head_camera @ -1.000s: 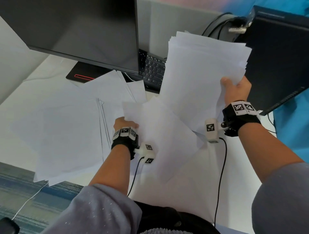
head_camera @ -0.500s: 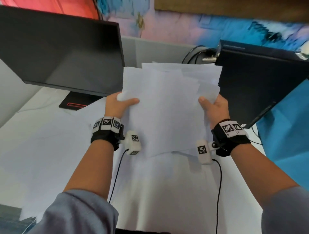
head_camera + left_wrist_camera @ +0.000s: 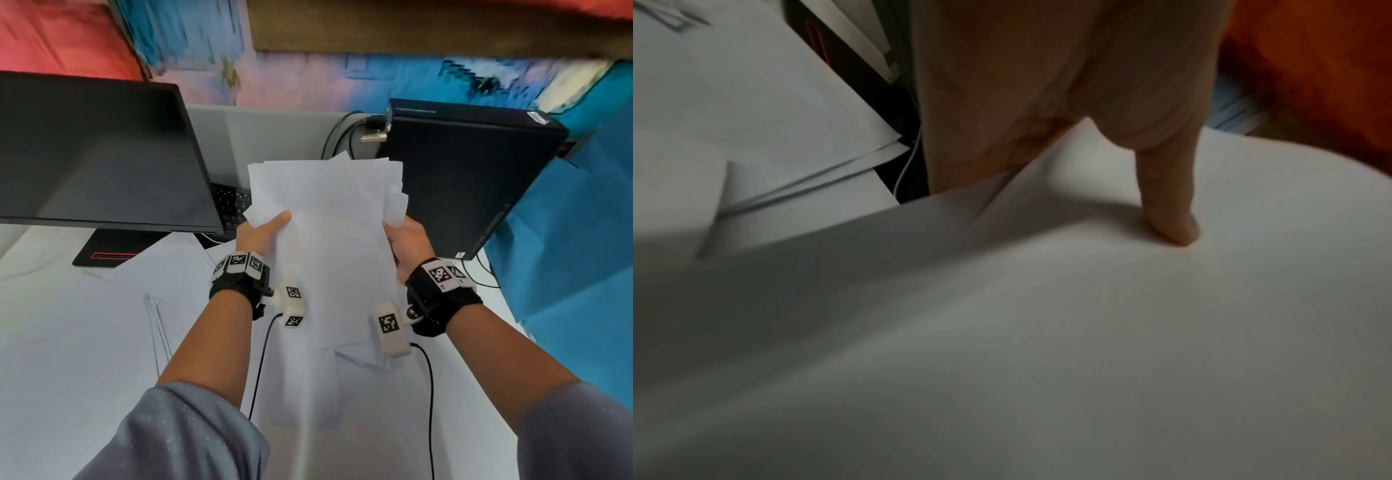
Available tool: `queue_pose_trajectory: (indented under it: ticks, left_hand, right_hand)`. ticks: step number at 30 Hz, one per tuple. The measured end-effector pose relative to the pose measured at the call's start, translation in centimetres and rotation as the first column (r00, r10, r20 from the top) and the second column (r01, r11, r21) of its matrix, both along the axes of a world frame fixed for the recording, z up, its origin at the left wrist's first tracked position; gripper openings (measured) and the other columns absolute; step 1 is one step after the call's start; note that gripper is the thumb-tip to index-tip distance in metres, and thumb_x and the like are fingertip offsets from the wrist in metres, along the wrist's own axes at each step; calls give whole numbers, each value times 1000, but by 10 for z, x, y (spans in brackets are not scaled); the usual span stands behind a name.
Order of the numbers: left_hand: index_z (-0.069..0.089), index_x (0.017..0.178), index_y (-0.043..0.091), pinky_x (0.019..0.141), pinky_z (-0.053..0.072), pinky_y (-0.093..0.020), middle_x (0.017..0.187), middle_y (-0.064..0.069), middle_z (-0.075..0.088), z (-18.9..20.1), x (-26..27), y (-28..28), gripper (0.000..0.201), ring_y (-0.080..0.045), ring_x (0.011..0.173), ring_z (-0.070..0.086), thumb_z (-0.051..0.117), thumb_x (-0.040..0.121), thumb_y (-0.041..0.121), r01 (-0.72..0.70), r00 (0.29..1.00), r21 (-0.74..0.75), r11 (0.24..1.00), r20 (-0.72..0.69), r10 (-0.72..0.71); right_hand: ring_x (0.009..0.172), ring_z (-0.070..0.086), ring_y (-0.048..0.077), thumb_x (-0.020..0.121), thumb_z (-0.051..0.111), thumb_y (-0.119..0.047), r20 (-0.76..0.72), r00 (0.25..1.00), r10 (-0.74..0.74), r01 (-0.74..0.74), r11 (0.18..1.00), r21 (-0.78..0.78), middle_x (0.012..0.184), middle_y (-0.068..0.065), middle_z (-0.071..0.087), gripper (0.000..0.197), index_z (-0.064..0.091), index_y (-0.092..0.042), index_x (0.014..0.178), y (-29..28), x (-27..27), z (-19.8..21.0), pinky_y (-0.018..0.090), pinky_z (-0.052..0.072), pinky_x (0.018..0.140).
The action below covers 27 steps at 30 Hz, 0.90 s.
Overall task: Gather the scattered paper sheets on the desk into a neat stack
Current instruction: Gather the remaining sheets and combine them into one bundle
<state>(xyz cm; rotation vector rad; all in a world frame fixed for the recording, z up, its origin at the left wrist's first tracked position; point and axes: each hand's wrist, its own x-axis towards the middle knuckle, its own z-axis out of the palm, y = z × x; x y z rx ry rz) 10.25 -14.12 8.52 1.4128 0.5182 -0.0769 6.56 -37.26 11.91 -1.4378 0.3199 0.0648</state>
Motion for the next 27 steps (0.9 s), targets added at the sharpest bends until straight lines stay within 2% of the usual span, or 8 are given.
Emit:
queue_pose_trajectory:
  ticks: [3, 6, 8, 10, 12, 16, 23, 27]
  left_hand:
    - [62, 116, 5, 85, 50, -35, 107, -6, 68, 4, 7, -12, 61, -25, 97, 64, 86, 65, 29, -49, 999, 30, 998, 7, 49]
    - [68, 108, 3, 88, 53, -43, 101, -9, 71, 6, 9, -24, 60, -30, 97, 68, 89, 56, 25, -114, 991, 18, 993, 74, 112]
    - [67, 108, 2, 83, 52, -35, 98, -8, 69, 10, 8, -30, 57, -28, 95, 67, 88, 59, 25, -127, 986, 46, 991, 115, 121]
    - [67, 106, 8, 77, 48, -26, 96, -2, 67, 17, 8, -37, 46, -19, 88, 64, 85, 66, 23, -153, 972, 73, 986, 189, 137]
    - [67, 97, 17, 76, 49, -23, 95, 3, 68, 29, 4, -45, 35, -13, 86, 65, 85, 67, 21, -178, 942, 52, 983, 299, 155]
    - [69, 80, 18, 75, 53, -23, 87, 1, 72, 39, -11, -45, 18, -9, 80, 68, 81, 71, 7, -161, 869, -18, 987, 471, 150]
    - [68, 95, 13, 78, 53, -24, 89, 5, 72, 6, -23, -28, 21, -8, 83, 68, 76, 76, 6, -61, 891, 10, 998, 450, 50]
    - [68, 99, 18, 86, 55, -30, 96, 4, 71, -2, -20, -14, 29, -12, 91, 68, 78, 75, 6, -46, 910, 106, 993, 416, -2]
  right_hand:
    - [84, 62, 29, 94, 51, -10, -3, 1000, -12, 12, 1000, -1, 92, 11, 68, 17, 67, -15, 94, -10, 3, 2, 42, 53, 78]
    - [78, 67, 20, 98, 43, -21, 19, 1000, 3, -4, 997, 71, 82, -2, 70, 22, 65, -17, 96, -19, 3, 3, 25, 55, 66]
    - [87, 70, 12, 96, 50, -29, 57, 998, 32, -34, 999, 37, 95, -6, 73, 19, 63, -21, 108, -22, 3, 3, 25, 56, 72]
    - [100, 67, 18, 86, 65, -18, 130, 989, 68, -43, 982, -185, 110, 0, 69, 29, 59, -21, 115, -22, 4, 1, 33, 55, 85]
    - [96, 66, 23, 78, 67, -2, 225, 974, -21, 96, 940, -328, 101, 5, 68, 31, 61, -17, 105, -21, 6, -2, 37, 56, 85]
    - [77, 69, 8, 81, 65, 6, 330, 930, -164, 220, 965, -141, 85, -4, 69, 24, 64, -15, 92, -20, 4, -1, 21, 55, 72]
    - [106, 62, 25, 85, 58, -3, 256, 963, -87, 132, 978, -162, 117, 11, 61, 37, 47, -19, 117, -15, 9, -26, 37, 53, 89]
    - [100, 62, 21, 87, 54, -2, 271, 962, -32, 104, 961, -255, 111, 8, 63, 33, 53, -13, 118, -9, 13, -34, 31, 53, 85]
